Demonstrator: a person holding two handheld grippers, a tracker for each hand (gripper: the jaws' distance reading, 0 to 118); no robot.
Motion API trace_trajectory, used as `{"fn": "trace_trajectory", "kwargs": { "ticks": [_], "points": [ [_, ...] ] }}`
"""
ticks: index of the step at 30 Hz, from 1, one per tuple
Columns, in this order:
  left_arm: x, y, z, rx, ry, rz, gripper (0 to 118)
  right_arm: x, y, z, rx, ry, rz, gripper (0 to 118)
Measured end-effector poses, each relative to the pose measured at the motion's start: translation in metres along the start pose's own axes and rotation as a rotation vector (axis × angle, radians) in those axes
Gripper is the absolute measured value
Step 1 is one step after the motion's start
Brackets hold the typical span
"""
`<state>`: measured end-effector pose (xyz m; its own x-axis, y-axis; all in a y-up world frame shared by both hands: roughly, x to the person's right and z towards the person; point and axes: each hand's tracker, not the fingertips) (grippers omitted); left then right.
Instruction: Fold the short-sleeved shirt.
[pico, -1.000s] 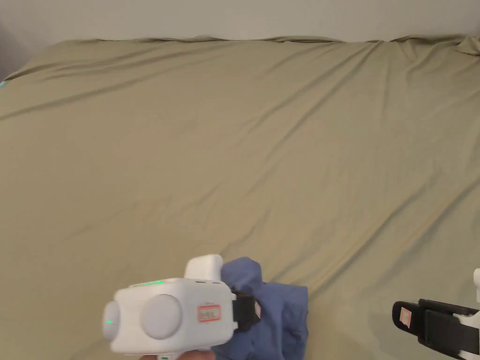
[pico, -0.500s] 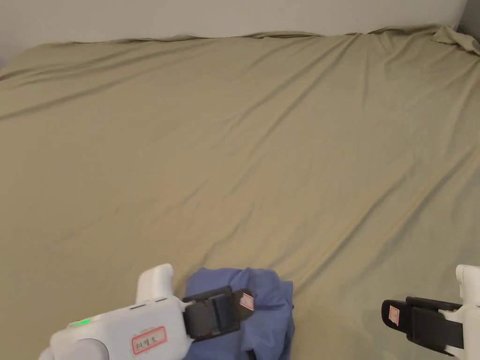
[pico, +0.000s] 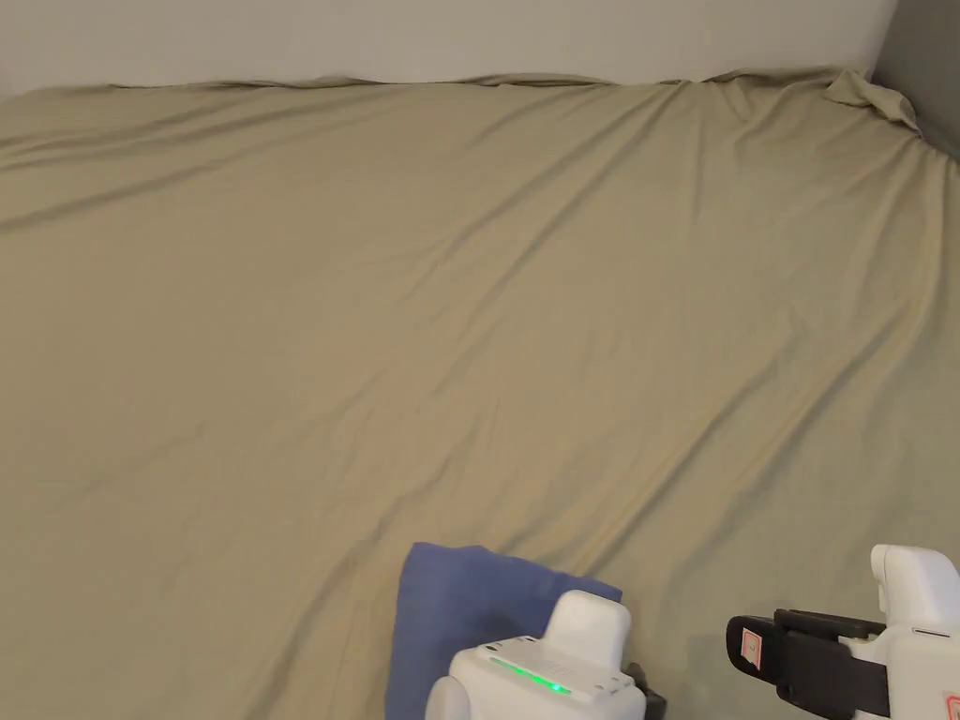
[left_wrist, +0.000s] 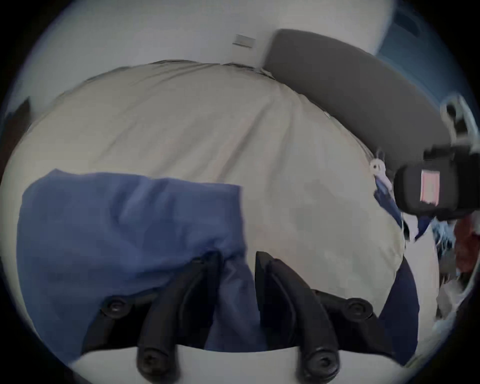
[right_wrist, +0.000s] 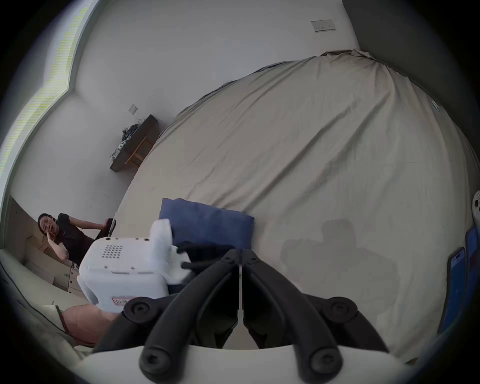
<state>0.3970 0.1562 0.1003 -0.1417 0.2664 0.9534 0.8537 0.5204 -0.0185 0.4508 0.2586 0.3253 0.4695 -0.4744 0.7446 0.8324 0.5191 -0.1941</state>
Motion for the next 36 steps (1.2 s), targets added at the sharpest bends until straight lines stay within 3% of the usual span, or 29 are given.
{"fn": "trace_trajectory", "kwargs": {
  "ticks": [2, 4, 9, 13, 16, 19, 23, 25, 26, 27, 28, 29, 30, 31, 33, 34, 36],
  "points": [
    [0.003, -0.002, 0.006, 0.028, -0.002, 0.021, 30, 0.0, 0.001, 0.001, 0.011, 0.006, 0.003, 4],
    [0.003, -0.003, 0.021, 0.036, -0.1, 0.032, 30, 0.001, 0.005, 0.003, 0.039, 0.042, -0.001, 4],
    [-0.053, -0.014, 0.101, 0.145, -0.239, 0.233, 30, -0.002, 0.013, -0.004, 0.106, 0.201, -0.049, 4],
    [-0.128, -0.031, 0.152, 0.191, 0.005, 0.392, 30, -0.001, 0.014, -0.043, 0.033, 0.343, -0.138, 4],
    [-0.177, -0.047, 0.17, 0.211, 0.153, 0.517, 30, -0.003, 0.007, -0.082, -0.088, 0.327, -0.18, 4],
    [-0.197, -0.056, 0.184, 0.256, 0.106, 0.636, 30, -0.005, -0.004, -0.119, -0.181, 0.403, -0.171, 4],
    [-0.195, -0.051, 0.181, 0.29, 0.006, 0.669, 30, 0.001, -0.017, -0.169, -0.284, 0.41, -0.257, 4],
    [-0.193, -0.044, 0.172, 0.271, -0.003, 0.654, 30, 0.012, -0.026, -0.194, -0.312, 0.355, -0.309, 4],
    [-0.19, -0.042, 0.167, 0.26, 0.002, 0.651, 30, 0.021, -0.029, -0.2, -0.306, 0.408, -0.383, 4],
    [-0.188, -0.039, 0.163, 0.255, 0.016, 0.647, 31, 0.031, -0.029, -0.201, -0.295, 0.503, -0.511, 4],
    [-0.187, -0.039, 0.16, 0.257, 0.019, 0.643, 32, 0.037, -0.029, -0.2, -0.316, 0.483, -0.58, 4],
    [-0.186, -0.038, 0.157, 0.266, 0.015, 0.638, 32, 0.039, -0.033, -0.2, -0.318, 0.493, -0.597, 4],
    [-0.185, -0.04, 0.154, 0.273, 0.008, 0.635, 32, 0.038, -0.033, -0.198, -0.31, 0.488, -0.56, 4],
    [-0.186, -0.04, 0.15, 0.273, -0.002, 0.633, 44, 0.036, -0.031, -0.195, -0.297, 0.474, -0.515, 4],
    [-0.187, -0.038, 0.136, 0.209, -0.003, 0.61, 100, 0.03, -0.031, -0.193, -0.286, 0.464, -0.473, 4],
    [-0.186, -0.041, 0.129, 0.183, 0.023, 0.594, 118, 0.03, -0.031, -0.194, -0.288, 0.463, -0.479, 4],
    [-0.182, -0.04, 0.121, 0.193, 0.053, 0.577, 118, 0.032, -0.031, -0.194, -0.286, 0.465, -0.486, 4]
  ]
}}
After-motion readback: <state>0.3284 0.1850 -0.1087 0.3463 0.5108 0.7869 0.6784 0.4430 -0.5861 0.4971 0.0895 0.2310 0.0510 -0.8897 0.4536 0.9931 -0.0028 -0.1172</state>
